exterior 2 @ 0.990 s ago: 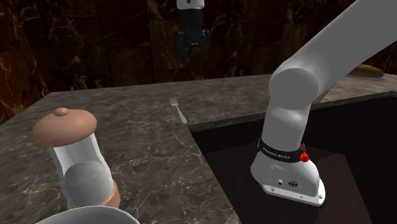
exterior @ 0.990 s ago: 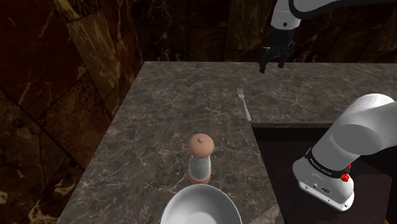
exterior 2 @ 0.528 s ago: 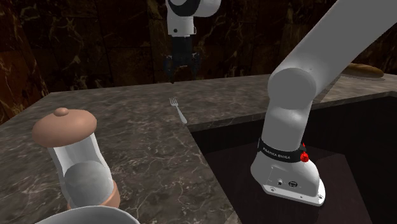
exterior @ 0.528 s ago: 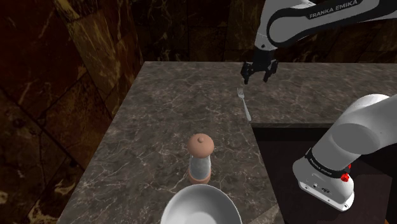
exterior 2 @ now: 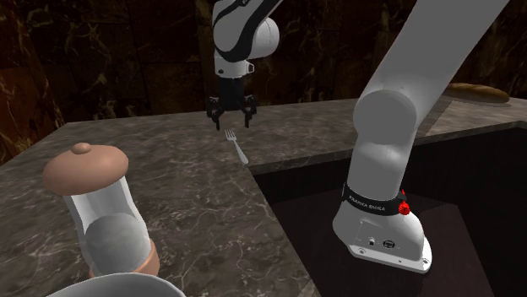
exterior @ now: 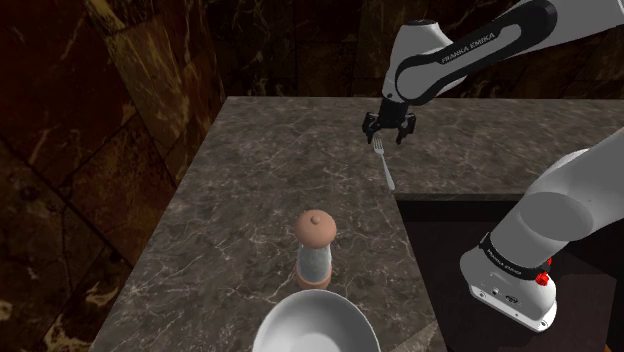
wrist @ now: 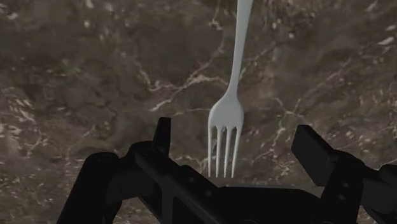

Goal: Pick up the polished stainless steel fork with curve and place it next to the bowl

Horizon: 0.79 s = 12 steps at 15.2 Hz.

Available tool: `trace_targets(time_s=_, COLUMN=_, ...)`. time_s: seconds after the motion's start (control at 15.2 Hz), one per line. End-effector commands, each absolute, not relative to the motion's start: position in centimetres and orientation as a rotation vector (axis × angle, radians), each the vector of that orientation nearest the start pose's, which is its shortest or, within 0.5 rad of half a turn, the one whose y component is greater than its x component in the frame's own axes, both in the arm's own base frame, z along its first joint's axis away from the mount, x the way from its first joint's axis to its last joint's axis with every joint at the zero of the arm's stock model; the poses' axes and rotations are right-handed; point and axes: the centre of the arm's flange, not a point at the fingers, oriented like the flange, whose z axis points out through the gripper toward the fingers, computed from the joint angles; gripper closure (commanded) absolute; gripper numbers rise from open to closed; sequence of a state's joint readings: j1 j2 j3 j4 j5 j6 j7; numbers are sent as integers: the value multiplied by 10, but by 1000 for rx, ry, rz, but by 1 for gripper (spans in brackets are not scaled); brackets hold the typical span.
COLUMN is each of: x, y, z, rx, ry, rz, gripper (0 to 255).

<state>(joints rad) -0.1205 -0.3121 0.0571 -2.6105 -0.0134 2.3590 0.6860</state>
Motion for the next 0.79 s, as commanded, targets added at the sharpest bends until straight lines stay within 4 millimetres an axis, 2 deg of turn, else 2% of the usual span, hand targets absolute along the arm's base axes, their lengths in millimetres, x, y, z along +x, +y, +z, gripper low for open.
trace_targets(time_s=0.0, x=419, y=-26, z=352, rx=-2929, ry=1149, rz=-107, gripper=0)
trace_targets(time_s=0.26, x=421, y=-27, z=328, rx=-2929, ry=1149, rz=-107, gripper=0)
trace_targets(time_s=0.73, x=421, y=-27, z=328, rx=-2929, ry=1149, rz=-107, gripper=0)
